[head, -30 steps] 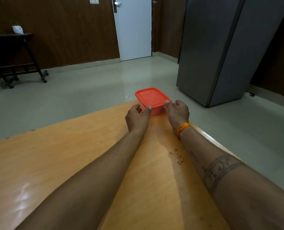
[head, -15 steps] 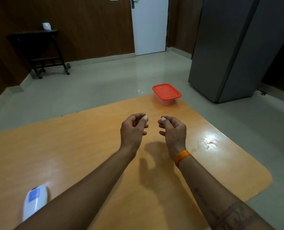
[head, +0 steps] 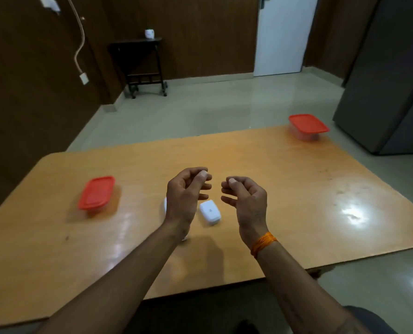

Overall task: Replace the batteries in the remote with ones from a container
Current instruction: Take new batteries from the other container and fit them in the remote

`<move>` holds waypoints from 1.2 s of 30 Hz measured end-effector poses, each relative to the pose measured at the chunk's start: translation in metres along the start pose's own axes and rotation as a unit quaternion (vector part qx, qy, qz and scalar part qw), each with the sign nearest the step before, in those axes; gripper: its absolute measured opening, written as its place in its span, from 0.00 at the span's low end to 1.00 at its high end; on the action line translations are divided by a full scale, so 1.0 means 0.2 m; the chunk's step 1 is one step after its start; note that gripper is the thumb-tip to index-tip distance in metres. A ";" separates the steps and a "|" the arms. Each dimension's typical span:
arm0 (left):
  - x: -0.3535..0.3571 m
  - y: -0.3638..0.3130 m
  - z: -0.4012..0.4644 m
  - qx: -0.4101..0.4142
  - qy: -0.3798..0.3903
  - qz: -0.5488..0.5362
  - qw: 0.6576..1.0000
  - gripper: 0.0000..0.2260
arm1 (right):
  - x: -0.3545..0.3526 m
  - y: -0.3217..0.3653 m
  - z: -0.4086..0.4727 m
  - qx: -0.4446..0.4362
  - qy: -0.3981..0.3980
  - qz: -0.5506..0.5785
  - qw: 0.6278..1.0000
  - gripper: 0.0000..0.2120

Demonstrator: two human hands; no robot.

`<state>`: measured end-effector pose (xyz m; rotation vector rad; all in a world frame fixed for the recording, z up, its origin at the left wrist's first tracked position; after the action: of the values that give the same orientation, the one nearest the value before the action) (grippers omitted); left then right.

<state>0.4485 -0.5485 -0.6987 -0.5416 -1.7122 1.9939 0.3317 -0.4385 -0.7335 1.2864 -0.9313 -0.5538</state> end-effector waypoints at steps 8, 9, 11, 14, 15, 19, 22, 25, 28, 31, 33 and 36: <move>-0.71 0.00 -0.18 -0.017 -0.103 -0.007 0.994 0.07 | 0.61 -0.16 -0.22 -0.008 0.107 -0.024 0.994 0.08; -0.79 0.02 -0.19 -0.017 -0.121 -0.001 0.993 0.07 | 0.68 -0.19 -0.23 -0.010 0.120 -0.041 0.992 0.07; -0.95 0.04 -0.19 -0.020 -0.164 0.017 0.986 0.06 | 0.81 -0.26 -0.25 -0.011 0.148 -0.078 0.986 0.06; -1.17 0.11 -0.18 -0.027 -0.237 0.071 0.969 0.04 | 0.99 -0.35 -0.24 -0.040 0.193 -0.160 0.967 0.04; -1.22 0.15 -0.17 -0.037 -0.259 0.087 0.961 0.05 | 1.05 -0.37 -0.23 -0.060 0.206 -0.199 0.956 0.06; -1.39 0.27 -0.12 -0.088 -0.305 0.137 0.938 0.14 | 1.24 -0.46 -0.20 -0.132 0.260 -0.333 0.897 0.12; -1.46 0.34 -0.04 -0.117 -0.297 0.149 0.936 0.25 | 1.36 -0.51 -0.15 -0.157 0.299 -0.423 0.841 0.19; -1.47 0.39 0.02 -0.135 -0.278 0.159 0.938 0.25 | 1.45 -0.57 -0.11 -0.179 0.332 -0.473 0.796 0.24; -1.47 0.44 0.06 -0.139 -0.256 0.168 0.942 0.11 | 1.51 -0.62 -0.07 -0.196 0.344 -0.491 0.776 0.22; -1.48 0.45 0.08 -0.133 -0.253 0.155 0.946 0.11 | 1.53 -0.65 -0.06 -0.191 0.333 -0.473 0.793 0.19; -1.49 0.44 0.07 -0.138 -0.263 0.123 0.947 0.17 | 1.53 -0.66 -0.07 -0.194 0.318 -0.452 0.811 0.17; -1.50 0.44 0.05 -0.156 -0.270 0.081 0.947 0.27 | 1.49 -0.65 -0.09 -0.232 0.294 -0.433 0.820 0.11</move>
<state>0.6810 -0.7403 -0.7834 -0.2483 -2.4100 2.1303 0.5268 -0.6964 -0.7782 1.2579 0.3615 -0.9343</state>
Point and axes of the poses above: each hand's wrist, its own z-axis towards the middle knuckle, its own x-axis out of the palm, y = z × x, the point moved 4 cm from there along z, towards the middle knuckle, and after that the axes turned 3 degrees about y, right-handed, at the moved point
